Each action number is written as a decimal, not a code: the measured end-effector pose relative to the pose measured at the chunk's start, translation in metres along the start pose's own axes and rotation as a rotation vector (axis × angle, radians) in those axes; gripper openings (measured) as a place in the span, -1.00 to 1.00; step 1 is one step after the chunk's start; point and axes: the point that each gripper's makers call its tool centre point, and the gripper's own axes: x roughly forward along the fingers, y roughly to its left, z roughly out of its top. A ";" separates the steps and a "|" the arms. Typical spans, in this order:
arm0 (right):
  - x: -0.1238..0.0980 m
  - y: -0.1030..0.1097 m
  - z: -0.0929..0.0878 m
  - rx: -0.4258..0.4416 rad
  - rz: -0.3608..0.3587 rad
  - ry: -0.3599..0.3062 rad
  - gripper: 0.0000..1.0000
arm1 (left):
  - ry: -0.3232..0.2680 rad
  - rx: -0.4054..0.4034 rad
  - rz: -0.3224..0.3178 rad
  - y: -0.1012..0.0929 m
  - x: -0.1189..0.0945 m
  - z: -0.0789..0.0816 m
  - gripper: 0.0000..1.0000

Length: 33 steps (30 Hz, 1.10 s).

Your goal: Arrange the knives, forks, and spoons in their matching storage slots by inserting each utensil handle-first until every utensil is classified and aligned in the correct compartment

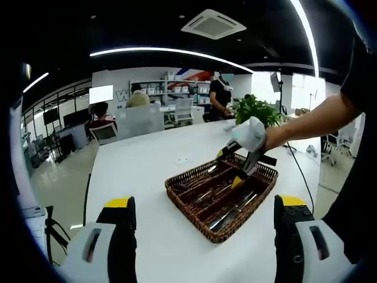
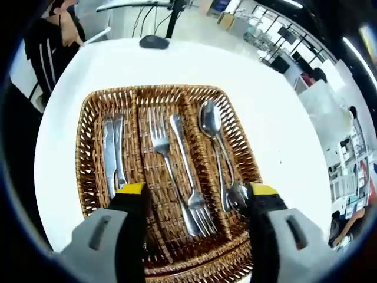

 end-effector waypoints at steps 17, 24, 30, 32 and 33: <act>-0.092 -0.038 -0.049 0.412 -0.191 -0.160 1.00 | 0.048 0.031 -0.007 -0.009 0.037 0.007 0.99; -0.128 -0.031 -0.074 0.464 -0.236 -0.208 1.00 | 0.007 -0.018 -0.007 -0.009 0.050 0.003 0.99; -0.159 -0.013 -0.093 0.500 -0.252 -0.239 1.00 | 0.039 0.018 -0.024 -0.014 0.053 -0.002 0.99; -0.167 -0.006 -0.097 0.510 -0.242 -0.248 1.00 | 0.027 0.018 -0.037 -0.017 0.050 -0.001 0.99; -0.173 -0.002 -0.100 0.512 -0.241 -0.253 1.00 | 0.023 0.018 -0.037 -0.018 0.049 0.000 0.99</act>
